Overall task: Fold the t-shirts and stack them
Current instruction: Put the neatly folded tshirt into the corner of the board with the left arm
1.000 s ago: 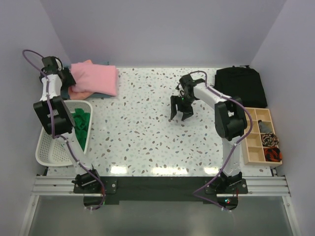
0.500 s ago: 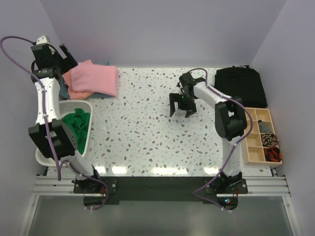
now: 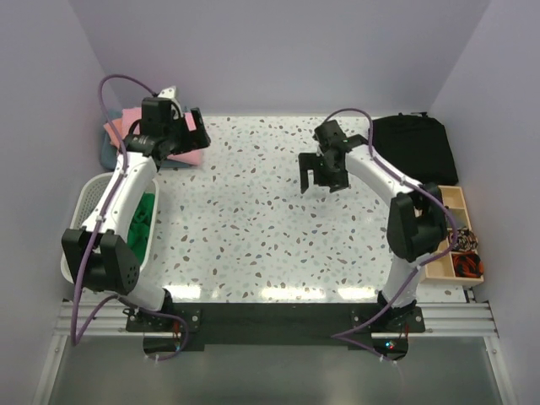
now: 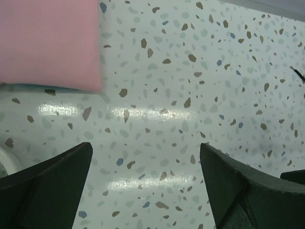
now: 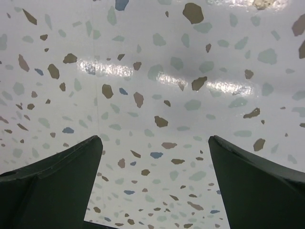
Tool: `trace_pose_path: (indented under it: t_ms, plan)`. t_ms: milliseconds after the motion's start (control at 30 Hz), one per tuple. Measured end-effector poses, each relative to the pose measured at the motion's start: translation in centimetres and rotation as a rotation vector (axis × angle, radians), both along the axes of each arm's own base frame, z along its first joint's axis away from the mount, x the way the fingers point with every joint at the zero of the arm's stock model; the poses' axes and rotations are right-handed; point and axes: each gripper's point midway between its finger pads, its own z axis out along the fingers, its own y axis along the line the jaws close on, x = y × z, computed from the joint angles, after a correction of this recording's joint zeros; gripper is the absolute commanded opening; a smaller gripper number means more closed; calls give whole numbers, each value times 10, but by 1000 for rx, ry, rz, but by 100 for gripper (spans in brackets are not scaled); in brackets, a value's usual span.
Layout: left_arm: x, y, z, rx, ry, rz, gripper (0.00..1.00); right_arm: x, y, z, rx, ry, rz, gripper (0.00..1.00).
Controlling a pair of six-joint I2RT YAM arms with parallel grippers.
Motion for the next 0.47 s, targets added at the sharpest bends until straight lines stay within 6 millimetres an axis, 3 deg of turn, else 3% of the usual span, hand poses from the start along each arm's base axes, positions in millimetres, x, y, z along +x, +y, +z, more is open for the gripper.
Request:
trace_pose_path:
  t_ms: [200, 333, 467]
  plan:
    - [-27, -21, 1, 5, 21, -44, 100, -7, -18, 45, -35, -210, -42, 99]
    - [-37, -18, -1, 23, 38, -20, 100, -10, -34, 73, -63, -340, -89, 99]
    - [-39, -14, -2, 35, 45, -2, 100, -11, -43, 83, -79, -398, -119, 99]
